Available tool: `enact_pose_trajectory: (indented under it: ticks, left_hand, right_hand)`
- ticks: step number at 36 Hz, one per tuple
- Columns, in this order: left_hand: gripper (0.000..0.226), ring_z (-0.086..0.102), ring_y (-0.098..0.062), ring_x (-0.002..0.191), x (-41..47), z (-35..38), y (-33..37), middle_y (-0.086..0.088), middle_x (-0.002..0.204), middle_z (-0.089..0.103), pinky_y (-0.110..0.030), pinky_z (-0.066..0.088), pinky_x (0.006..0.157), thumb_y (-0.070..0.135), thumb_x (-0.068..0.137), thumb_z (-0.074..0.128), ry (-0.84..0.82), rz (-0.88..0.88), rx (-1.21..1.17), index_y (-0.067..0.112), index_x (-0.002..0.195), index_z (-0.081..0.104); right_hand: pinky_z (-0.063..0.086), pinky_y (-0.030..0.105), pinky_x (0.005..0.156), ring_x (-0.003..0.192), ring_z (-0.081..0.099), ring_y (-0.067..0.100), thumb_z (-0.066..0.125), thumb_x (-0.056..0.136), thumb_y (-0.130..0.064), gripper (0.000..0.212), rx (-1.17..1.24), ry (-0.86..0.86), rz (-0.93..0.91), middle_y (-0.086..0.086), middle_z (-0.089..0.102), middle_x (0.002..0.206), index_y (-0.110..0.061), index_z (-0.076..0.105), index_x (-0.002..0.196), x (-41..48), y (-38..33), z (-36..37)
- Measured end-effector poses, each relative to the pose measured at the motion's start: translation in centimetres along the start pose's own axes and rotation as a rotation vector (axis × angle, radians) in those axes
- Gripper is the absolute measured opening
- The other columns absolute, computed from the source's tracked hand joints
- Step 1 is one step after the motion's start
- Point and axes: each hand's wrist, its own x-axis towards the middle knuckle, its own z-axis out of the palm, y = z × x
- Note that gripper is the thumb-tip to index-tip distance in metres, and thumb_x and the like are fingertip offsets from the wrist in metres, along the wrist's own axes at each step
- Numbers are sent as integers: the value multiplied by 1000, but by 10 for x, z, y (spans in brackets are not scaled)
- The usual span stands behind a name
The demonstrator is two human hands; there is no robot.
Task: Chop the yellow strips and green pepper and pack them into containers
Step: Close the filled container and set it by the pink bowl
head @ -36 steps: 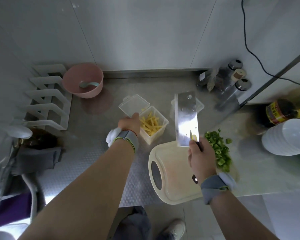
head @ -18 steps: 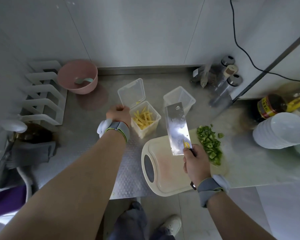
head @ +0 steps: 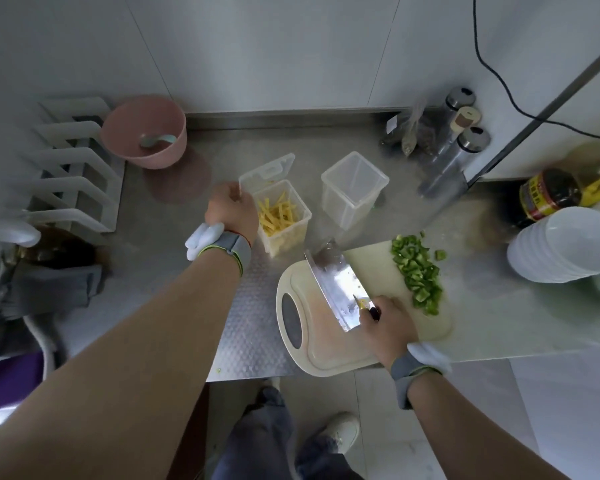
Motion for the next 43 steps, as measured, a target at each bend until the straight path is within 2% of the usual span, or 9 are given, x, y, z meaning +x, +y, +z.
enact_pose_trajectory:
  ticks: [6,9,13,15,17,21,28,37,43]
  left_hand:
    - [36,56,-28,113,-20,2,1,-3,124,63,-31,43,92,31,94,45,-12,23,-39,22,127,55]
    - [41,57,-21,113,-13,0,2,3,122,64,-21,37,87,37,92,50,22,-26,-131,23,131,54]
    - [31,66,-31,94,8,-4,2,-6,95,72,-32,50,79,40,86,53,-33,-163,-341,17,97,71]
    - [26,69,-26,77,15,-3,3,1,78,74,-36,55,74,39,85,55,-55,-251,-436,19,76,71]
    - [29,64,-19,57,26,0,1,6,65,72,-30,52,63,36,84,56,-68,-305,-470,20,61,65]
    - [37,63,-20,63,43,6,-7,7,60,70,-37,54,76,33,80,59,-106,-329,-449,24,45,66]
    - [27,65,-16,65,49,12,-11,11,59,69,-39,54,79,30,88,59,-137,-273,-462,21,63,65]
    - [19,69,-18,77,51,13,-14,7,68,70,-36,55,83,22,91,58,-138,-229,-502,21,74,65]
    - [15,64,-8,68,50,11,-8,7,70,68,-27,53,75,19,93,56,-133,-162,-498,14,84,66]
  right_hand:
    - [43,38,79,93,56,39,62,86,-27,27,-215,70,-81,20,59,103,-5,65,101,3,-5,-1]
    - [44,39,81,98,54,39,63,84,-26,30,-260,131,-159,19,57,107,-8,63,108,8,-26,-11]
    - [44,35,79,94,57,33,60,84,-20,25,29,144,-250,12,60,103,-13,63,108,21,-90,-22]
    - [40,27,77,92,57,26,57,85,-19,25,144,90,-295,7,60,102,-15,61,110,31,-121,-27]
    - [40,26,77,91,58,24,55,86,-19,23,175,46,-339,5,62,100,-18,60,108,44,-152,-28]
    - [45,31,82,94,57,27,54,85,-19,27,160,76,-431,6,60,103,-20,61,111,69,-198,-29]
    - [44,37,88,110,50,30,51,85,-28,38,-135,54,-499,5,53,118,-30,56,123,103,-235,-7]
    - [38,35,77,95,51,30,59,77,-28,10,-214,129,-562,5,55,98,-23,65,84,111,-247,8]
    - [33,33,72,93,51,28,56,81,-33,18,-245,149,-523,4,57,97,-18,60,91,111,-254,8]
